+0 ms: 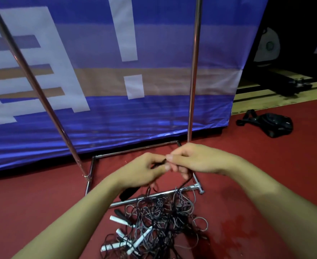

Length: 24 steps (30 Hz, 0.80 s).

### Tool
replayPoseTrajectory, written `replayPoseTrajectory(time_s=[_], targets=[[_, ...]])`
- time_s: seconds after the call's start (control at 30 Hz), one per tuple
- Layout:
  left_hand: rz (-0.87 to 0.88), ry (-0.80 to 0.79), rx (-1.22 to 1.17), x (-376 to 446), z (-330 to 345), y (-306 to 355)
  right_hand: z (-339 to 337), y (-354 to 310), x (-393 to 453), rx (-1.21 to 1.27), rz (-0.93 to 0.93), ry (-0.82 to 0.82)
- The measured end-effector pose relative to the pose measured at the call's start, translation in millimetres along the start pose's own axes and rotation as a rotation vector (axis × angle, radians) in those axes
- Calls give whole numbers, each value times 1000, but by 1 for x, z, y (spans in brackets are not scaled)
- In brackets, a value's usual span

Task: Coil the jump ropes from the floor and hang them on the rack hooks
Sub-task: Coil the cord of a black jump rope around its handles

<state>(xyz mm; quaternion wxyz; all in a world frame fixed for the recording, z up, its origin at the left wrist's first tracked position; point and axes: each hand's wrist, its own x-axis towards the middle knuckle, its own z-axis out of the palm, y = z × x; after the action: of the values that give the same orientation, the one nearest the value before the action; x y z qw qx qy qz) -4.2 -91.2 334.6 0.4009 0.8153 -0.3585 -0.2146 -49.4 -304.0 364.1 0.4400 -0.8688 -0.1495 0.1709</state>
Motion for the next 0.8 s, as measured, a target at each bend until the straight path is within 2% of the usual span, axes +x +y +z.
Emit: replayPoseTrajectory(time_s=[0.1,0.2,0.3,0.37,0.5,0.63,0.8], targets=[[-11,-9,7,-4,-18,-5,-14,6,-6,-24,78,-5],[-53,86,50,-19,-46,-24,-35,26,-22,-87,258,-71],[-128,26,163,-23,-43,-38,-36,33,-25,109,251,-87],[-112,-19,185,-18,-28,-34,-25,22,-17,223,205,-119],[-2,-47,-10,1,-2,-5,-6,0,3,109,162,-173],[64,15,62,0,-9,3,-13,12,1,41,206,-148],[11,115,152,-21,-44,-32,-42,36,-21,30,424,-209]])
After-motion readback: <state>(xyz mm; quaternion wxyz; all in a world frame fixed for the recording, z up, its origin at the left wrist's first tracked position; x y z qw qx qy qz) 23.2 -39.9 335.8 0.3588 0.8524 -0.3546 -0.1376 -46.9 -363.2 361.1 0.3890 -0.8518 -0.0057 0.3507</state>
